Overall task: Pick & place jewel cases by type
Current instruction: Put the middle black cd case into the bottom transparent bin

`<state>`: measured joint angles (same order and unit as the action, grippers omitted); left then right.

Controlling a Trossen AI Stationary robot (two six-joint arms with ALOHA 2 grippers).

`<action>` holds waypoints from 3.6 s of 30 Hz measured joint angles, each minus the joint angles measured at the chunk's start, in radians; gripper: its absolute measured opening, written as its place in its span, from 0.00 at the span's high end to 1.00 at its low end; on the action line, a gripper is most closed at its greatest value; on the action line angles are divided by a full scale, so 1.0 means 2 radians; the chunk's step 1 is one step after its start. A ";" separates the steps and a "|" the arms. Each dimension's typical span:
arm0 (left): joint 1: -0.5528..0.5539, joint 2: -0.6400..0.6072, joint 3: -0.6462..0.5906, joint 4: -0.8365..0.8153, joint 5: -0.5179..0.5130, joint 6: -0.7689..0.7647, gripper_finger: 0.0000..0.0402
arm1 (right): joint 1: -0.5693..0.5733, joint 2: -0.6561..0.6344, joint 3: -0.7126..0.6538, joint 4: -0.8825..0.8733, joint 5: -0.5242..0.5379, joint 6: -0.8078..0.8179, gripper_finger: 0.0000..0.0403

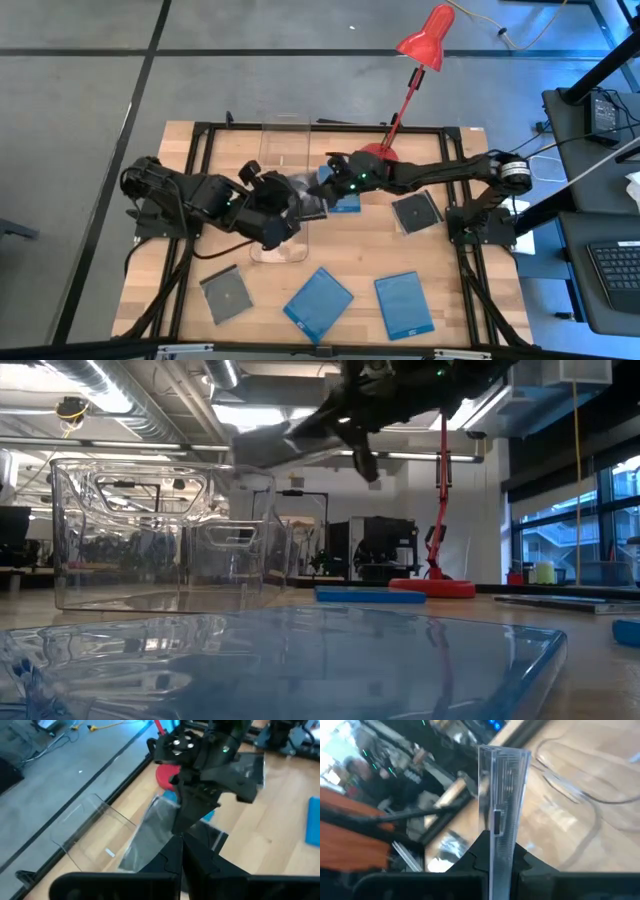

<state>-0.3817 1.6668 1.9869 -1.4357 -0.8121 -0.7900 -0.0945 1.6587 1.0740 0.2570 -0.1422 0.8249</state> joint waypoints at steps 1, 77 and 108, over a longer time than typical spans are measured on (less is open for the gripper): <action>0.004 0.001 0.000 0.001 0.005 0.006 0.99 | 0.004 0.009 0.000 0.019 0.004 0.013 0.96; 0.025 0.002 0.000 0.013 0.079 0.062 0.99 | 0.061 0.205 0.100 0.016 0.083 0.171 0.89; 0.025 0.002 0.000 0.012 0.078 0.071 0.99 | 0.061 0.176 0.100 -0.026 0.061 0.054 0.71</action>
<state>-0.3321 1.6703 1.9869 -1.4109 -0.6555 -0.6479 0.0284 2.0102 1.2732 0.2048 -0.0208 0.9334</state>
